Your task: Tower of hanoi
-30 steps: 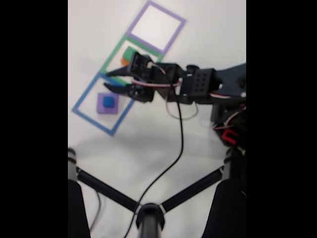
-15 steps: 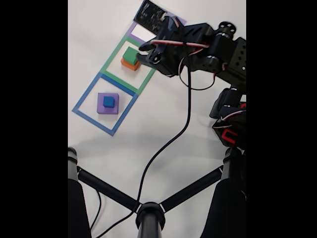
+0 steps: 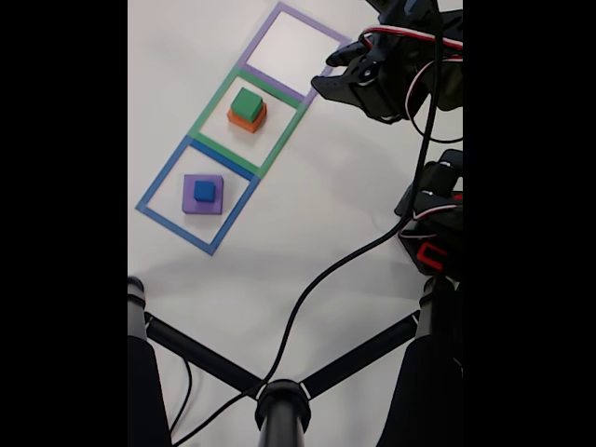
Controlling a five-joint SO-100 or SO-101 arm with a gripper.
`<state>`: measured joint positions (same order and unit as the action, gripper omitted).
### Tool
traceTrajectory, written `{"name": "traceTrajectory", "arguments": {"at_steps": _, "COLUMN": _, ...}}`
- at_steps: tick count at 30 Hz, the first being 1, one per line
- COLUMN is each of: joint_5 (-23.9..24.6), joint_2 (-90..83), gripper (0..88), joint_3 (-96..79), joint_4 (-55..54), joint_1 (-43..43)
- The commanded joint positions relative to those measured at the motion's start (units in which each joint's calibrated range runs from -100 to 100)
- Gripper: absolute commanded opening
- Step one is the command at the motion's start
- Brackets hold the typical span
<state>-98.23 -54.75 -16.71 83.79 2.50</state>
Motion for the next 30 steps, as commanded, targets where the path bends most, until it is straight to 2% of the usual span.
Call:
{"name": "traceTrajectory", "arguments": {"at_steps": 1, "joint_5": -1.77, "joint_2": -3.5, "gripper": 23.7, "joint_3": -7.05, "joint_4": -4.75, "joint_1": 2.12}}
{"name": "traceTrajectory", "arguments": {"at_steps": 7, "joint_5": -1.77, "joint_2": -7.83, "gripper": 30.7, "joint_3": -23.41, "joint_4": -16.57, "joint_1": 4.71}}
{"name": "traceTrajectory", "arguments": {"at_steps": 10, "joint_5": -1.77, "joint_2": -11.68, "gripper": 35.1, "joint_3": -34.95, "joint_4": -26.77, "joint_1": 6.23}}
{"name": "traceTrajectory", "arguments": {"at_steps": 16, "joint_5": -1.77, "joint_2": -11.76, "gripper": 37.2, "joint_3": -48.03, "joint_4": -42.55, "joint_1": 6.84}}
{"name": "traceTrajectory", "arguments": {"at_steps": 30, "joint_5": -1.77, "joint_2": 6.19, "gripper": 37.1, "joint_3": -75.66, "joint_4": -98.24, "joint_1": 3.11}}
